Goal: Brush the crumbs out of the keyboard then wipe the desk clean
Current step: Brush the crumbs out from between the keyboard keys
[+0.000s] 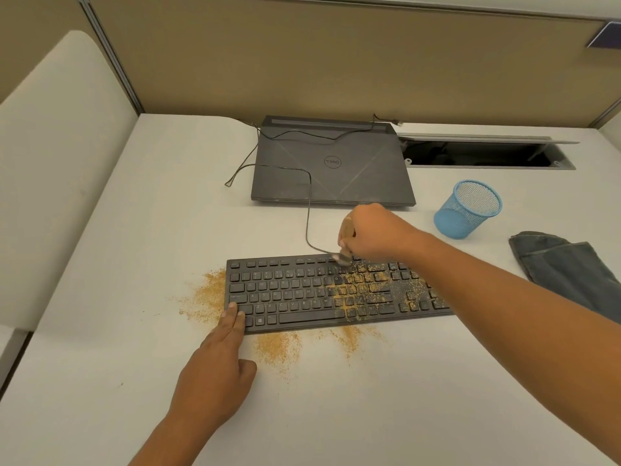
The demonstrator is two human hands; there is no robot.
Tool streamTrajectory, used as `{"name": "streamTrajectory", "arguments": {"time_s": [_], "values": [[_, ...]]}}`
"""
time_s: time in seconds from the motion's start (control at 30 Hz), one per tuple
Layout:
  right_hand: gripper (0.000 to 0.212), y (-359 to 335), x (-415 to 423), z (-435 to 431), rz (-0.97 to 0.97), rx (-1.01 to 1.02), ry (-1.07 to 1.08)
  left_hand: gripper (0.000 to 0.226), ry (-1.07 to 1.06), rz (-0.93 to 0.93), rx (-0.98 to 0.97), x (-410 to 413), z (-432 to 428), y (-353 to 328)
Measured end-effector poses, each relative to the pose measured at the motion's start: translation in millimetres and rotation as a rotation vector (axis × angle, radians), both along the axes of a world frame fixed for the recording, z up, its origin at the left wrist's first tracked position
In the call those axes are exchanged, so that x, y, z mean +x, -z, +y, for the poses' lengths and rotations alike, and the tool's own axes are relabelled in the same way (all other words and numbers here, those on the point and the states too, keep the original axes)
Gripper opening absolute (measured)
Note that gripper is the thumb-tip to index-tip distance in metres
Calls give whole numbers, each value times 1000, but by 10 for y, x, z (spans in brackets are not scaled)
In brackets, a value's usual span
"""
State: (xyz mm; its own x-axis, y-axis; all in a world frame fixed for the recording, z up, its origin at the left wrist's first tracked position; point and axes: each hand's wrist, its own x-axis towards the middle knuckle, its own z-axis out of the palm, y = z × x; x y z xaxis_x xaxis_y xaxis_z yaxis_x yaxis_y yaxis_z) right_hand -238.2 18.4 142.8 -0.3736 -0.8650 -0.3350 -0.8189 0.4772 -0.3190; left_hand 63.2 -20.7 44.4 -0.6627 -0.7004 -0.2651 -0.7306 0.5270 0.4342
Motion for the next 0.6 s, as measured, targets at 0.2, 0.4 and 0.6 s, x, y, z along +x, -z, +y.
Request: {"name": "streamTrajectory", "arguments": {"time_s": [0.2,0.4,0.6], "values": [[17,12,-48,122,27,-47,44,72,-7,2,4,-2,9,5],[23,85,-46,250,-28,-137,97,72,-5,4,-4,4,4,22],[23,141,54,341,3,-176,85,73,-2,4,-5,6,5,22]]}}
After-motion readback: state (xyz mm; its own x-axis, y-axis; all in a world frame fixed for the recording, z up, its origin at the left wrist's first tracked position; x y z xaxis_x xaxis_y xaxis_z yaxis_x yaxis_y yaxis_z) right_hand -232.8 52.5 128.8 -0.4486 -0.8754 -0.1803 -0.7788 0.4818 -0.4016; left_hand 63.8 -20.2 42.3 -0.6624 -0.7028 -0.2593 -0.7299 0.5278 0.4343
